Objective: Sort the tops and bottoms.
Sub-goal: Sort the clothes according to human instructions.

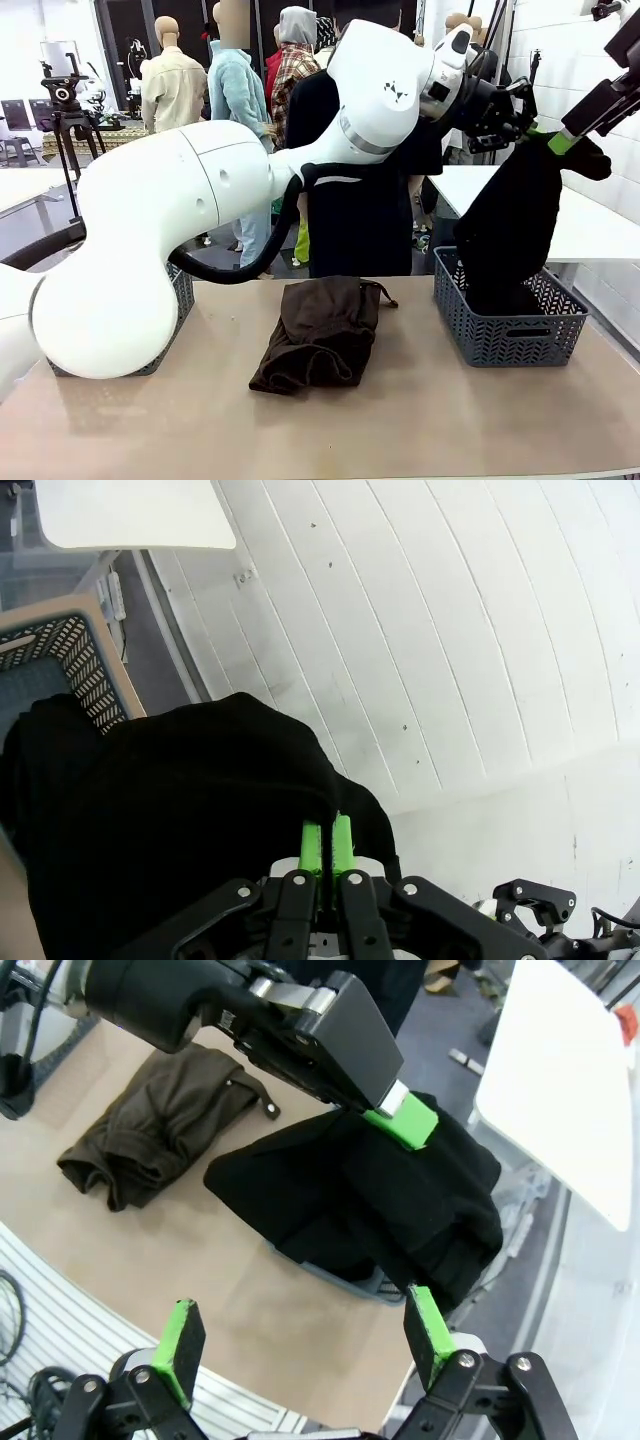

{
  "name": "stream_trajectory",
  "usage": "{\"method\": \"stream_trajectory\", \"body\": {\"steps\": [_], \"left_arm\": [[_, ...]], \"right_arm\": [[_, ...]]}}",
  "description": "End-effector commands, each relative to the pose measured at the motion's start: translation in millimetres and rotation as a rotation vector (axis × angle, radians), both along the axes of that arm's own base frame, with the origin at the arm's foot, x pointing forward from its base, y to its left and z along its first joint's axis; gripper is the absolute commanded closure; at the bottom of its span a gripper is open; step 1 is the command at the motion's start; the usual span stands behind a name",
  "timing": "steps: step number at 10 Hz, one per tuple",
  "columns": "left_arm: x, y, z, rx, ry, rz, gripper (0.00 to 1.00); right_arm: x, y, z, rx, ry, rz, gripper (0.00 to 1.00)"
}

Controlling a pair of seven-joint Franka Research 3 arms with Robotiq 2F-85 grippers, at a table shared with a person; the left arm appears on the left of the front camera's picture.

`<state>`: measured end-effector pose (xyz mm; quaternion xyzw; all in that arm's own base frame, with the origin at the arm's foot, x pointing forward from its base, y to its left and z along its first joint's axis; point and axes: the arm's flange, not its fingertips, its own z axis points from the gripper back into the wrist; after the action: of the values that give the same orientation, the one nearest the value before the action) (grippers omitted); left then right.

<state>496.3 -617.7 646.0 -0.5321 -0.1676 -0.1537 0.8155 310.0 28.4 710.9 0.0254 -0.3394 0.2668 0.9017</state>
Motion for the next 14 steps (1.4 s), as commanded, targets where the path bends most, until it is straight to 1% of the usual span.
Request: {"method": "stream_trajectory", "body": {"steps": [1,2,3,4,6,7,8,10,12,14], "left_arm": [[0,1,1,-0.002,0.003,0.001,1.0],[21,-3,-8,0.052,0.026,-0.015,1.0],[42,-2,-15,0.07,0.051,0.016,1.0],[57,-1,-15,0.088,0.045,0.073,1.0],[80,-13,-21,0.088,0.038,0.054,1.0],[88,-24,-33,0.079,0.015,0.032,1.0],[96,-36,-45,0.048,0.021,-0.004,1.0],[117,-64,-72,0.047,0.001,-0.041,1.0],[131,-87,-101,0.06,0.065,-0.05,1.0],[132,-107,-126,0.138,0.085,-0.034,1.0]], "right_arm": [[1,0,1,-0.013,0.005,0.003,0.0],[1,0,1,-0.013,0.005,0.003,0.0],[1,0,1,-0.013,0.005,0.003,0.0],[1,0,1,-0.013,0.005,0.003,0.0],[1,0,1,-0.013,0.005,0.003,0.0],[1,0,1,-0.013,0.005,0.003,0.0],[1,0,1,-0.013,0.005,0.003,0.0],[1,0,1,-0.013,0.005,0.003,0.0],[1,0,1,-0.013,0.005,0.003,0.0],[1,0,1,-0.013,0.005,0.003,0.0]]}}
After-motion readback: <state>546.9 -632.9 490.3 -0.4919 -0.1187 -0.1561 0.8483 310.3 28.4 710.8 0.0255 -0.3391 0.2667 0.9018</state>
